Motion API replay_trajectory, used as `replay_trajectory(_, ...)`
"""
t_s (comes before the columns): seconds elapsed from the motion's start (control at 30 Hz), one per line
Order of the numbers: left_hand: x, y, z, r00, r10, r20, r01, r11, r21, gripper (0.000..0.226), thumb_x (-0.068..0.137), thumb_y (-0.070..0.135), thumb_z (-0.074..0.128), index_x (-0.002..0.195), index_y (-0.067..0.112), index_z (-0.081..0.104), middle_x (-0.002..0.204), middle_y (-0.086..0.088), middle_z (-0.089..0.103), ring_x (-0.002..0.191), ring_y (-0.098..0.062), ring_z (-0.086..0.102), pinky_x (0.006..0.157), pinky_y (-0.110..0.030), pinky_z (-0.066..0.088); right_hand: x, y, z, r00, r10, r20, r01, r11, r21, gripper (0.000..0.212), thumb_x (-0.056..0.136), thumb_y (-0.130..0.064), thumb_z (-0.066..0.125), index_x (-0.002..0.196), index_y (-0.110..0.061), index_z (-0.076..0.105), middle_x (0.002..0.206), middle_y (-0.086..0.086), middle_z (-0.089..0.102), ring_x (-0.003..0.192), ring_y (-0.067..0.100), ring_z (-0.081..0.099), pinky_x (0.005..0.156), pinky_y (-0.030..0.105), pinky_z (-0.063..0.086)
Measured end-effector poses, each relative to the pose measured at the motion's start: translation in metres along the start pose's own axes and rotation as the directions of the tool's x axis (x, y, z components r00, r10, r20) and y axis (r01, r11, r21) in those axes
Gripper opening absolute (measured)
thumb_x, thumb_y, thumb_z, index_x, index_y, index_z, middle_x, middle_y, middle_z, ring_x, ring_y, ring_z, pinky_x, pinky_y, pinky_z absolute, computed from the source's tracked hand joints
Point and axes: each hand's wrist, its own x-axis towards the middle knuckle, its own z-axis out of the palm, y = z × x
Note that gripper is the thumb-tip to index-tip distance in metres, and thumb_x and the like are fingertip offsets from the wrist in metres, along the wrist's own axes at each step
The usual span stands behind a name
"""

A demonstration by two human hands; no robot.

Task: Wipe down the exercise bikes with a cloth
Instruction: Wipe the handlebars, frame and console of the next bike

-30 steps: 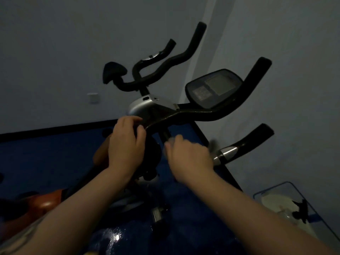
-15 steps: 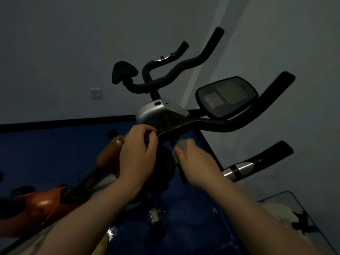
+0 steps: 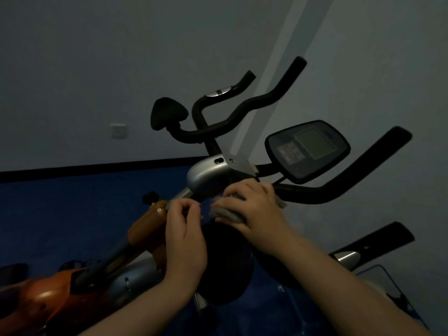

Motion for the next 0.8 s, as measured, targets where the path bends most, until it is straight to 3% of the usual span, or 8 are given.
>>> replay_trajectory(0.13,0.005,0.000,0.001,0.991,-0.045,0.127,0.037,0.997,0.071,0.016,0.095,0.018,0.046,0.081,0.013,0.052,0.077,-0.005,0.053,0.063,0.002,0.048,0.057,-0.005,0.037,0.000,0.036,-0.025,0.986,-0.159,0.048,0.164,0.978,-0.129,0.030,0.081,-0.035,0.064,0.108,-0.025,0.067,0.104,0.002,0.062,0.096,0.020,0.052,0.073,0.034,0.041)
replay_trajectory(0.27,0.009,-0.001,-0.002,0.975,-0.032,0.218,0.004,0.992,0.126,0.017,0.094,0.020,0.047,0.079,0.014,0.052,0.083,-0.005,0.055,0.067,-0.001,0.049,0.059,-0.009,0.038,0.005,0.016,-0.014,0.999,-0.052,0.015,0.053,0.998,-0.044,0.024,0.080,-0.032,0.062,0.103,-0.024,0.067,0.101,-0.002,0.061,0.093,0.020,0.052,0.072,0.034,0.038)
replay_trajectory(0.37,0.010,-0.002,-0.006,0.963,-0.033,0.266,-0.002,0.992,0.130,0.018,0.095,0.024,0.046,0.080,0.018,0.051,0.083,-0.003,0.054,0.070,-0.004,0.050,0.064,-0.021,0.039,0.005,0.008,-0.007,0.995,-0.095,0.029,0.095,0.995,-0.005,0.024,0.082,-0.030,0.062,0.104,-0.025,0.067,0.102,-0.004,0.063,0.095,0.018,0.051,0.072,0.036,0.041)
replay_trajectory(0.5,0.012,-0.001,-0.007,0.949,0.037,0.314,-0.095,0.981,0.170,0.018,0.096,0.023,0.043,0.082,0.017,0.052,0.081,-0.001,0.054,0.072,-0.009,0.052,0.061,-0.009,0.040,-0.010,0.050,-0.040,1.000,0.007,-0.017,-0.009,0.994,-0.111,0.026,0.086,-0.037,0.054,0.103,-0.023,0.068,0.097,-0.003,0.064,0.092,0.017,0.051,0.071,0.032,0.035)
replay_trajectory(0.6,0.013,-0.004,-0.006,0.951,0.066,0.303,-0.127,0.974,0.188,0.019,0.096,0.024,0.041,0.081,0.019,0.052,0.080,0.000,0.053,0.074,-0.009,0.051,0.060,-0.009,0.038,-0.006,0.040,-0.037,0.989,0.116,-0.090,-0.124,0.988,-0.095,0.025,0.085,-0.035,0.052,0.099,-0.022,0.067,0.092,-0.003,0.063,0.087,0.018,0.050,0.068,0.028,0.029)
replay_trajectory(0.7,0.015,-0.006,-0.007,0.943,0.080,0.323,-0.147,0.971,0.190,0.019,0.088,0.033,0.038,0.080,0.022,0.051,0.081,0.002,0.053,0.074,-0.006,0.051,0.060,-0.008,0.036,0.002,0.010,-0.011,0.986,0.127,-0.106,-0.130,0.991,-0.019,0.018,0.082,-0.025,0.062,0.097,-0.018,0.067,0.093,0.001,0.063,0.087,0.022,0.052,0.068,0.034,0.038)
replay_trajectory(0.8,0.020,-0.005,-0.010,0.909,0.104,0.403,-0.190,0.965,0.180,0.015,0.084,0.032,0.040,0.084,0.025,0.053,0.086,0.003,0.054,0.081,-0.006,0.053,0.065,-0.008,0.037,-0.015,0.034,-0.028,0.989,0.115,-0.089,-0.122,0.989,-0.084,0.021,0.085,-0.029,0.060,0.100,-0.018,0.068,0.094,0.002,0.064,0.086,0.022,0.055,0.067,0.037,0.043)
